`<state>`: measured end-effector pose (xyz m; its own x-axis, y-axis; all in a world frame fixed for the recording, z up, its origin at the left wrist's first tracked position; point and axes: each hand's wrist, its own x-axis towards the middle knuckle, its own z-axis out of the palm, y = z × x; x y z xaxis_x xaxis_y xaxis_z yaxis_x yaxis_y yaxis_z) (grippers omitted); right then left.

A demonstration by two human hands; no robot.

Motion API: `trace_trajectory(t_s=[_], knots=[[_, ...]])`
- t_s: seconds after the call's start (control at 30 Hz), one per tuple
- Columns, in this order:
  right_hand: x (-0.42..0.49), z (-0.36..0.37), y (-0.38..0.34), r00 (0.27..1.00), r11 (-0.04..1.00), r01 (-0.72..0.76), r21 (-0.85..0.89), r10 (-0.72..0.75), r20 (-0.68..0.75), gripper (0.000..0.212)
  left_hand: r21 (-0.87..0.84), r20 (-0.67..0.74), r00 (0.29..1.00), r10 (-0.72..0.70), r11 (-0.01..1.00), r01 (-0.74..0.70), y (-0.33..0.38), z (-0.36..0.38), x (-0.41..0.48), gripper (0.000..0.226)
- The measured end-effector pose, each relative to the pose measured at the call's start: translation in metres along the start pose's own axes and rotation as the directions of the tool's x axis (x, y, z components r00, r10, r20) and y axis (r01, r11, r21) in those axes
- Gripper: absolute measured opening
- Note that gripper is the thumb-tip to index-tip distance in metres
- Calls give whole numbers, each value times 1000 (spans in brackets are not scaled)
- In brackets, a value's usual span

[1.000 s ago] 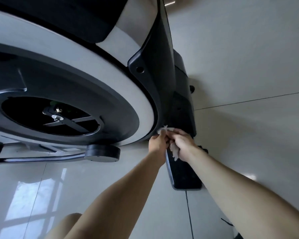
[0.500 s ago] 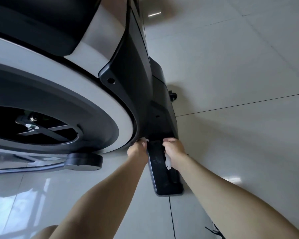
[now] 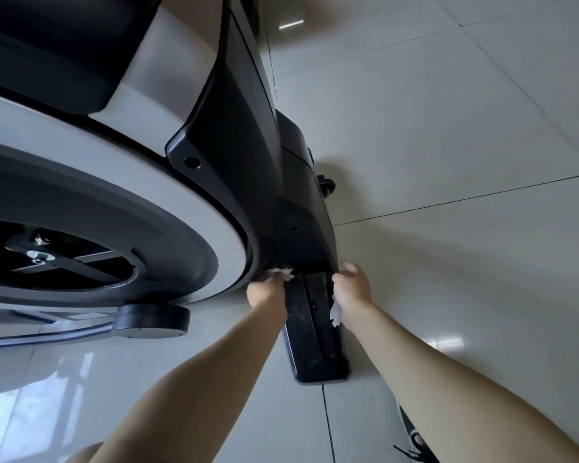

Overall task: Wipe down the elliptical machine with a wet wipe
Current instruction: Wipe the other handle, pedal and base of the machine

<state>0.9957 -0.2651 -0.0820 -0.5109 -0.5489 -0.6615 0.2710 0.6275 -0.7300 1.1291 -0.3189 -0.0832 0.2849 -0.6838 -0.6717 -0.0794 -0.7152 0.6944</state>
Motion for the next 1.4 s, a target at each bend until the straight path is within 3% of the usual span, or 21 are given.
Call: trace_trajectory(t_s=[0.07, 0.2, 0.27, 0.43, 0.53, 0.63, 0.7, 0.8, 0.87, 0.93, 1.03, 1.1, 1.23, 1.4], knots=[[0, 4, -2, 1000, 1000, 11, 22, -11, 12, 38, 10, 5, 998, 66, 998, -66, -3, 19, -19, 3], [-3, 6, -4, 997, 955, -64, 291, 49, 58, 16, -53, 129, 991, 26, 998, -19, -4, 56, -46, 9], [-2, 6, 0, 990, 918, -124, 377, 89, 107, 6, 7, 127, 992, 12, 1000, -13, -5, 62, -47, 5], [-2, 2, -4, 979, 914, -159, 374, 97, 178, 15, 157, 261, 959, 113, 975, -158, -2, 40, -44, 10], [-6, 6, -16, 998, 945, -58, 321, 43, 53, 17, 175, 266, 930, 255, 936, -307, 2, 26, -47, 3], [-19, 15, -29, 997, 961, 76, 266, -69, -37, 4, 171, 228, 926, 301, 924, -343, 7, 17, -51, 21], [-37, 20, -37, 983, 954, 176, 241, -160, -87, 14, 155, 236, 927, 290, 931, -331, 13, 17, -59, 33], [-64, 26, -49, 931, 903, 363, 230, -345, -116, 23, 146, 233, 931, 280, 937, -318, 22, 15, -62, 30], [-78, 28, -58, 881, 846, 474, 244, -460, -114, 25, 76, 251, 911, 328, 931, -357, 24, 6, -61, 37], [-87, 28, -68, 824, 788, 566, 243, -555, -118, 22, 113, 307, 872, 382, 895, -432, 25, -4, -64, 39], [-90, 29, -71, 778, 751, 627, 207, -616, -122, 13, 119, 346, 840, 417, 869, -480, 29, -12, -64, 24], [-82, 27, -61, 815, 796, 579, 176, -559, -153, 15, 160, 354, 841, 410, 859, -486, 31, -10, -65, 19], [-52, 20, -35, 945, 931, 314, 189, -287, -154, 14, 315, 280, 907, 315, 862, -397, 17, -10, -50, 19], [-17, 11, -23, 984, 982, 172, 82, -167, -65, 19, 462, 203, 960, 193, 845, -268, -28, -20, -29, 36]])
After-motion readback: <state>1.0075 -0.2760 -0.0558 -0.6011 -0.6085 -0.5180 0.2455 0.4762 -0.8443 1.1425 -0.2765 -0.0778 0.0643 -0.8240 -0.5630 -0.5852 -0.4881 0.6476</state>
